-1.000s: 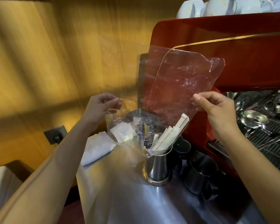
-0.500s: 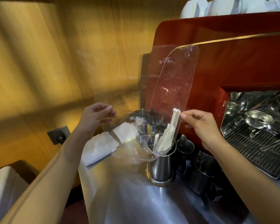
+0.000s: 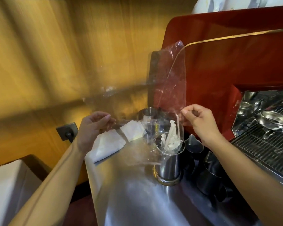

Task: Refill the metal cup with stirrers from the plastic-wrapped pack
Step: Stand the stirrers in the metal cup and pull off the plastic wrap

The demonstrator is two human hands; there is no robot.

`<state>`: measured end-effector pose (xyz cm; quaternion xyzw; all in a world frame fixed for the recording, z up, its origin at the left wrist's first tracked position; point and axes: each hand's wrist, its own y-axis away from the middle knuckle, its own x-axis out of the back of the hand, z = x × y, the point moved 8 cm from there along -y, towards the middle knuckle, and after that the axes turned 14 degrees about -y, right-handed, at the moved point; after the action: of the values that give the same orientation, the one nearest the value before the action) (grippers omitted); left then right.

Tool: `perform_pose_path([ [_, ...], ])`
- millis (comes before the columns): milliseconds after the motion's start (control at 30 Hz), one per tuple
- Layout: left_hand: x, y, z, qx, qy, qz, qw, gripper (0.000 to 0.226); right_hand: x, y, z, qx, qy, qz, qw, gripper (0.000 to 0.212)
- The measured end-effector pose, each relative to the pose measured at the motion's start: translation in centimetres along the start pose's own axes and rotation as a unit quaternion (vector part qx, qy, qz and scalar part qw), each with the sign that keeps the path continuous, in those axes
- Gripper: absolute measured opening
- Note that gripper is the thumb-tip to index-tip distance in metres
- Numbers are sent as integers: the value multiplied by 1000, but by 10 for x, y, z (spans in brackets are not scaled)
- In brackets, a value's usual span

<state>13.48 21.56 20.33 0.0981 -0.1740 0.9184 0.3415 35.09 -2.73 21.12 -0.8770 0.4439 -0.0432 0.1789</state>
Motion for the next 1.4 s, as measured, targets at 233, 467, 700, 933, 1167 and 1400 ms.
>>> perform_pose_path([
  [233, 5, 7, 38, -71, -70, 6, 995, 10, -2, -2, -6, 6, 24, -12, 1000, 18],
  [467, 16, 6, 58, -99, -50, 77, 991, 7, 15, -6, -24, 40, -2, 23, 999, 25],
  [700, 8, 1, 66, -102, -64, 68, 990, 9, 20, -4, -22, 38, 8, 14, 999, 29],
  [933, 5, 1, 84, -131, -33, 89, 987, 8, 30, -5, -28, 59, -22, 40, 997, 29],
  [1167, 2, 0, 92, -120, -21, 96, 988, 11, 25, -2, -23, 40, -17, 1, 999, 22],
  [1400, 4, 0, 104, -122, -43, 93, 987, 14, 25, -8, -42, 70, -54, -4, 996, 16],
])
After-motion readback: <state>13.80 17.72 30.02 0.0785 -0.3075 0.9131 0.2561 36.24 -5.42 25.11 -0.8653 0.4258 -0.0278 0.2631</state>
